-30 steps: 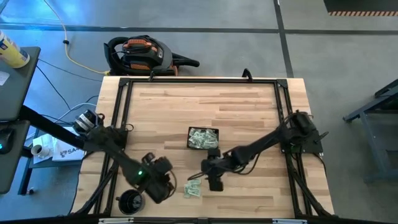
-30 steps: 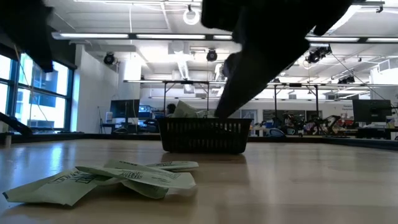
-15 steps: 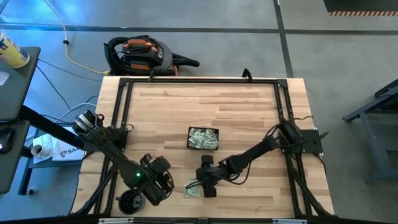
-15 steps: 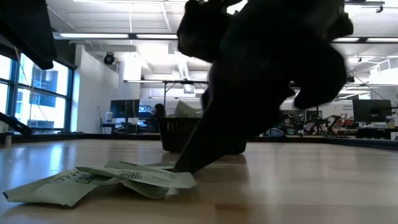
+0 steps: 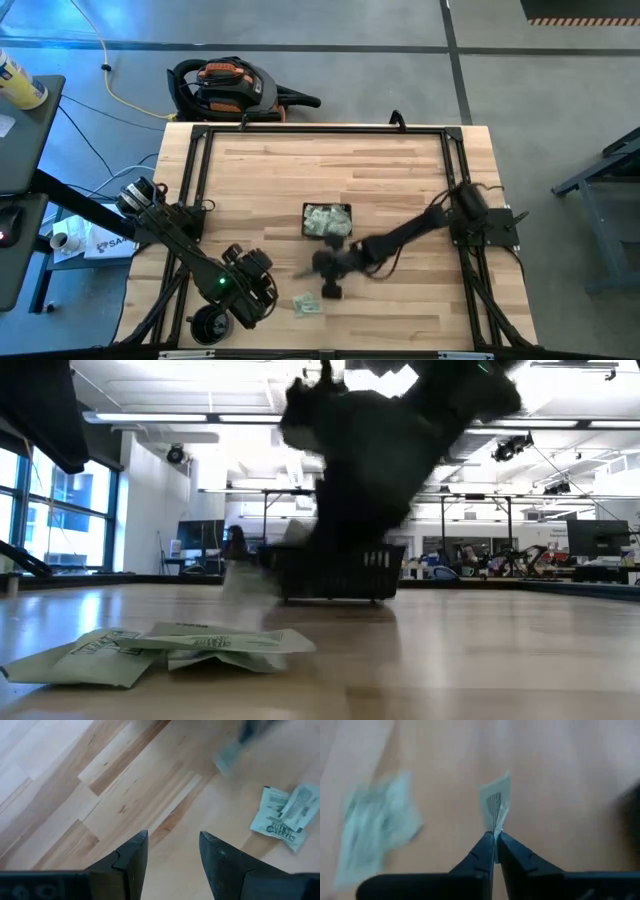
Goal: Pick and place Stevia / Truvia into bins
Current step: Put the green stevia packet into the black basket
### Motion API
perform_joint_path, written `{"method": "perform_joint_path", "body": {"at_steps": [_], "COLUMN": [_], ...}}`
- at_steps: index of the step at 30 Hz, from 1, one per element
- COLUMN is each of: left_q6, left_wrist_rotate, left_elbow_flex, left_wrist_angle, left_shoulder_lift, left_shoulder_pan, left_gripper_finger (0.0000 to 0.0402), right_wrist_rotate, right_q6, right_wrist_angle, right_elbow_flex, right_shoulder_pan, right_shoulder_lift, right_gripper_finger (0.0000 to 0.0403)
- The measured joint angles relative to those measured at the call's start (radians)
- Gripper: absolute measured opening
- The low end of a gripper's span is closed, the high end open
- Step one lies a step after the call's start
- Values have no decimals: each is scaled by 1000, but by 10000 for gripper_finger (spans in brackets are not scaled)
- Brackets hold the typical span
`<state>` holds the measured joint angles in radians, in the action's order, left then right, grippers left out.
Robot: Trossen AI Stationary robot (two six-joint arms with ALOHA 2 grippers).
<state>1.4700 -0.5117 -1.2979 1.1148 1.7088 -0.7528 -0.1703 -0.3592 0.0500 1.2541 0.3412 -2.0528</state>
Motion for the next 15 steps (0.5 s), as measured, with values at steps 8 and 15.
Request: {"method": "perform_joint_path", "body": {"at_steps": [8,15], "left_q6": [-7,-187], "left_wrist_rotate": [-43,110], "left_elbow_flex": [11,178], "left_wrist_angle": [-28,-358], "left_shoulder_lift": [1,5], "left_shoulder_pan": [15,133], "left_gripper_finger": [211,211], "right_wrist_rotate": [-219,59], "right_q6": [70,72], "right_wrist_angle": [271,390], "right_elbow_flex": [6,6], "right_shoulder_pan": [-162,-318], "right_shoulder_lift": [290,268], "right_gripper_finger": [11,15]}}
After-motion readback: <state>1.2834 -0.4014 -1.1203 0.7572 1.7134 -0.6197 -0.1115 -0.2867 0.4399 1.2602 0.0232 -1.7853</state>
